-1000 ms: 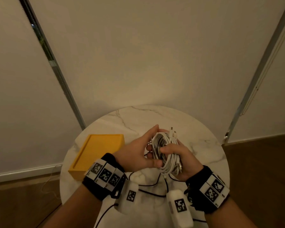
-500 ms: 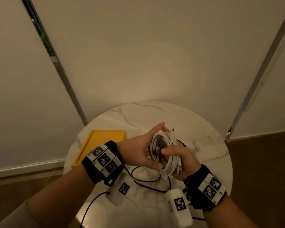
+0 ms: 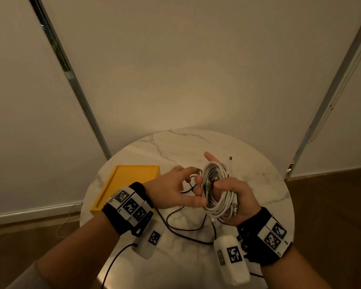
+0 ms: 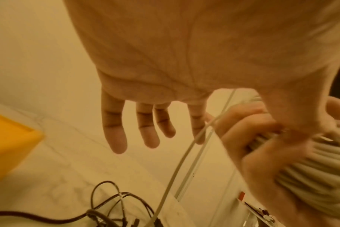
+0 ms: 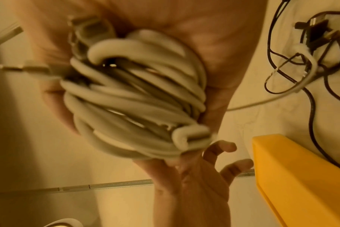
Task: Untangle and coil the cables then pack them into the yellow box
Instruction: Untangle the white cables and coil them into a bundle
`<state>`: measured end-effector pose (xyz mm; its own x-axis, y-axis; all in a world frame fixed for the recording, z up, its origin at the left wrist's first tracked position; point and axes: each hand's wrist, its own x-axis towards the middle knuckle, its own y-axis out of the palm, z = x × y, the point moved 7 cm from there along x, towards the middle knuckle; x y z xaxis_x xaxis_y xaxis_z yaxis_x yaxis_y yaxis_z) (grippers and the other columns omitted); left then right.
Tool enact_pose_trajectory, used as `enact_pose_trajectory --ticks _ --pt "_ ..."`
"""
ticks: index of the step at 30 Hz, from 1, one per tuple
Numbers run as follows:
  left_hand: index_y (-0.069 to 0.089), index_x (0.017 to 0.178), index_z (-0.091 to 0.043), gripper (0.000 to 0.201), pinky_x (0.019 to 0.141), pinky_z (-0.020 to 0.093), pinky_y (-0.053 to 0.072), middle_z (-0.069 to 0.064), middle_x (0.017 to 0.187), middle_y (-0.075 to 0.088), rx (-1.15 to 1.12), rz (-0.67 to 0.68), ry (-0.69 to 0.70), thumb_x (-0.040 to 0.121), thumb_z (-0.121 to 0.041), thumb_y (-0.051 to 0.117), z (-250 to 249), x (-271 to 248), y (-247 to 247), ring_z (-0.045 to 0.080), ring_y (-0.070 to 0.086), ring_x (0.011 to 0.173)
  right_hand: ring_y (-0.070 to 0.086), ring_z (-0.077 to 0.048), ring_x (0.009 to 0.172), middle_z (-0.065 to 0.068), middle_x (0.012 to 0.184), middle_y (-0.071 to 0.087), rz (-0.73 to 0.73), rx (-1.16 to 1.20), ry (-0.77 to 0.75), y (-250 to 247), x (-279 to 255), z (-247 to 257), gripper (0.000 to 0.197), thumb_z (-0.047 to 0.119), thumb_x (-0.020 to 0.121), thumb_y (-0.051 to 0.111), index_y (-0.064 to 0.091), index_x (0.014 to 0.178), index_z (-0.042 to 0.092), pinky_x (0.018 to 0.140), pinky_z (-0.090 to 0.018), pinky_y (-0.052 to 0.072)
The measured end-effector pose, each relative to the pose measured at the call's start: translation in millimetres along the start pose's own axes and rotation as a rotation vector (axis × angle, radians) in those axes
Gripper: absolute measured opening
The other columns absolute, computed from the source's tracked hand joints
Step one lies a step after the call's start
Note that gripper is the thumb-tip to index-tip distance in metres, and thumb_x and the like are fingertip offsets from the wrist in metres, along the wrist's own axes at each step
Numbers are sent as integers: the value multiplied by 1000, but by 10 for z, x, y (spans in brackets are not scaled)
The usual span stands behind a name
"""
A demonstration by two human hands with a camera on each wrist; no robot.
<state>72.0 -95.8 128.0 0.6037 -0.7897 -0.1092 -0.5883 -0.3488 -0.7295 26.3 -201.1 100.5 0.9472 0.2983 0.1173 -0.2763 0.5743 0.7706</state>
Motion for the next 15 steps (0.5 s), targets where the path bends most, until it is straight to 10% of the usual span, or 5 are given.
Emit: enact_pose_trajectory --ticks 3,7,10,15 --pt "53 119 -40 58 87 10 38 -3 119 45 29 -47 -52 74 -75 45 130 -31 -75 2 47 106 58 -33 81 -19 99 59 -2 -34 -12 -37 -11 32 103 11 57 88 46 149 32 72 -43 53" --pt "63 97 -21 16 82 33 52 -2 96 63 -110 -366 -8 102 -30 50 114 -56 -319 12 62 88 62 -31 75 -18 90 62 -167 -210 -93 -105 -6 96 92 3 58 80 54 142 32 68 -43 56" --pt "66 104 -12 18 74 28 55 2 92 71 -293 -473 -18 103 -10 48 32 -71 -298 13 68 82 62 -29 76 -15 89 61 -334 -382 -212 -166 15 174 81 4 63 80 54 135 30 67 -41 56" --pt "67 119 -10 33 95 35 54 3 112 74 -619 -523 33 102 2 42 -277 -94 10 19 68 109 68 -21 92 -8 95 67 -415 -525 -371 -146 -22 233 78 8 67 84 48 135 22 78 -34 57"
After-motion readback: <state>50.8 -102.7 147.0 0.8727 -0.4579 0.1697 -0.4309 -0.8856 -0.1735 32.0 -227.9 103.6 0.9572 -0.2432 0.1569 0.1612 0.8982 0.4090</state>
